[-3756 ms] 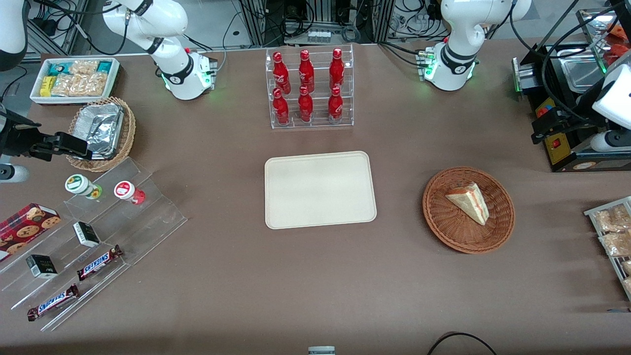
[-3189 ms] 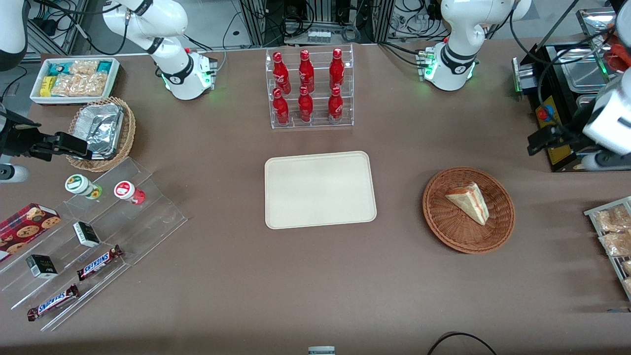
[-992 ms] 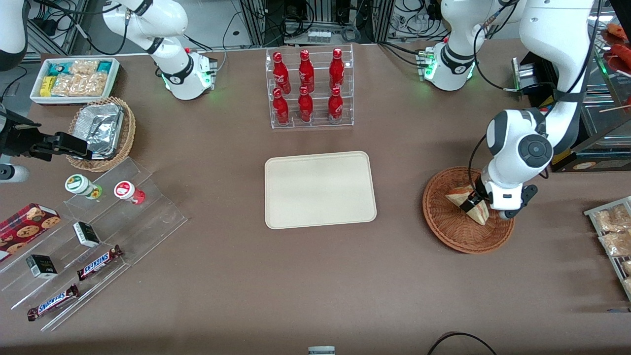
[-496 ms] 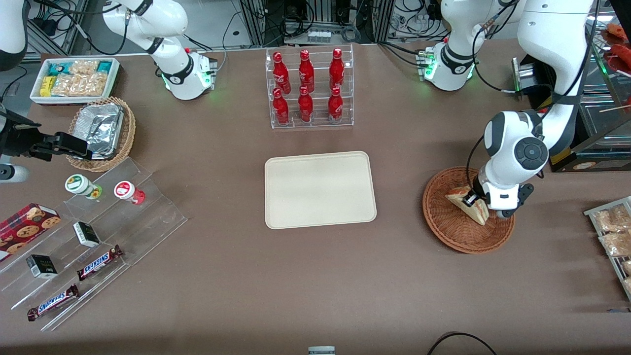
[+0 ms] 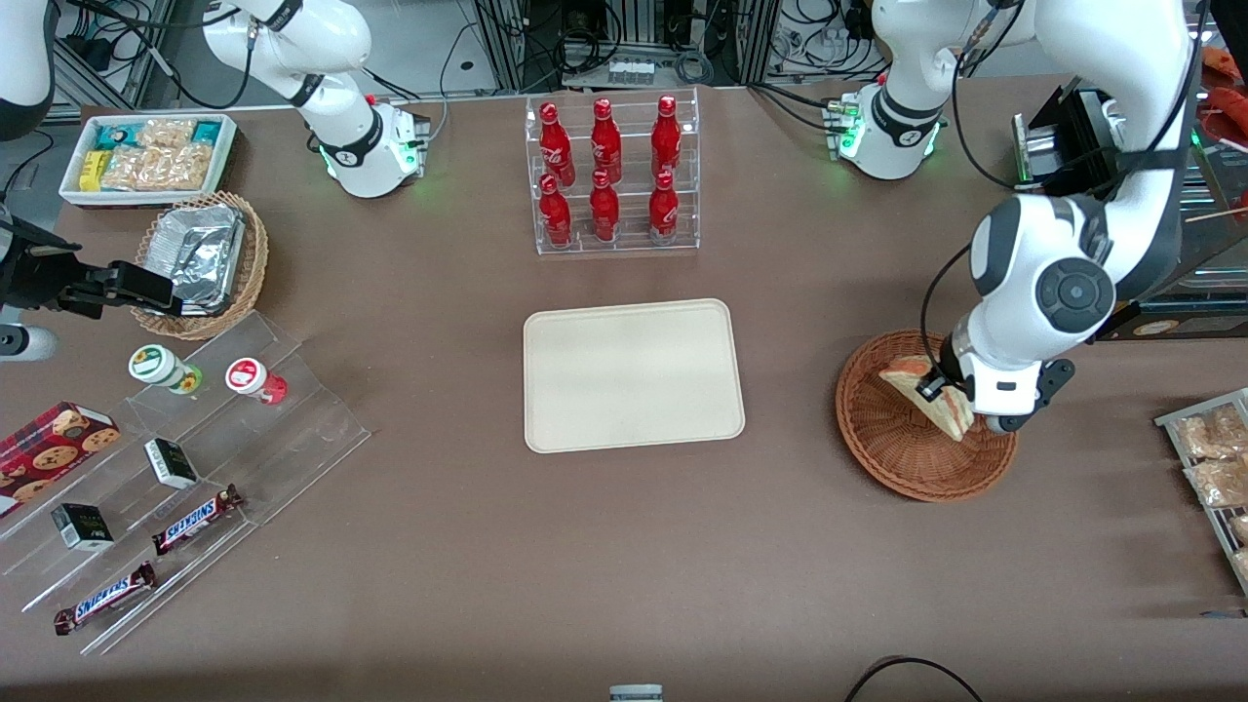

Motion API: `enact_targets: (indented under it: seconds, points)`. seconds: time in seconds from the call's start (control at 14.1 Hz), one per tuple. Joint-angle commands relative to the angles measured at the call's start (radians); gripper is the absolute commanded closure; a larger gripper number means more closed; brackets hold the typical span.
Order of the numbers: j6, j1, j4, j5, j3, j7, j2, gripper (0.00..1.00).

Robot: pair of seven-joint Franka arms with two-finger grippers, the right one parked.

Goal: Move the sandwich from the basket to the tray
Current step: 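Lift the sandwich and carry it with the left gripper over the tray, then lower the sandwich onto the tray and open the left gripper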

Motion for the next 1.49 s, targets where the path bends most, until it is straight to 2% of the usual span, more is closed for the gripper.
enact_targets:
  seconds: [0.0,0.21,0.57,1.06,1.42]
  points:
    - [-0.138,-0.037,0.220,-0.001,-0.066,-0.021,0.057,1.00]
    - [-0.149,-0.154,0.302,-0.002,-0.097,-0.029,0.097,1.00]
    - [-0.145,-0.370,0.435,-0.001,-0.096,-0.029,0.255,1.00]
    - [-0.122,-0.528,0.521,0.005,-0.096,-0.029,0.445,1.00]
    - [-0.057,-0.584,0.520,0.011,-0.094,-0.029,0.519,1.00]
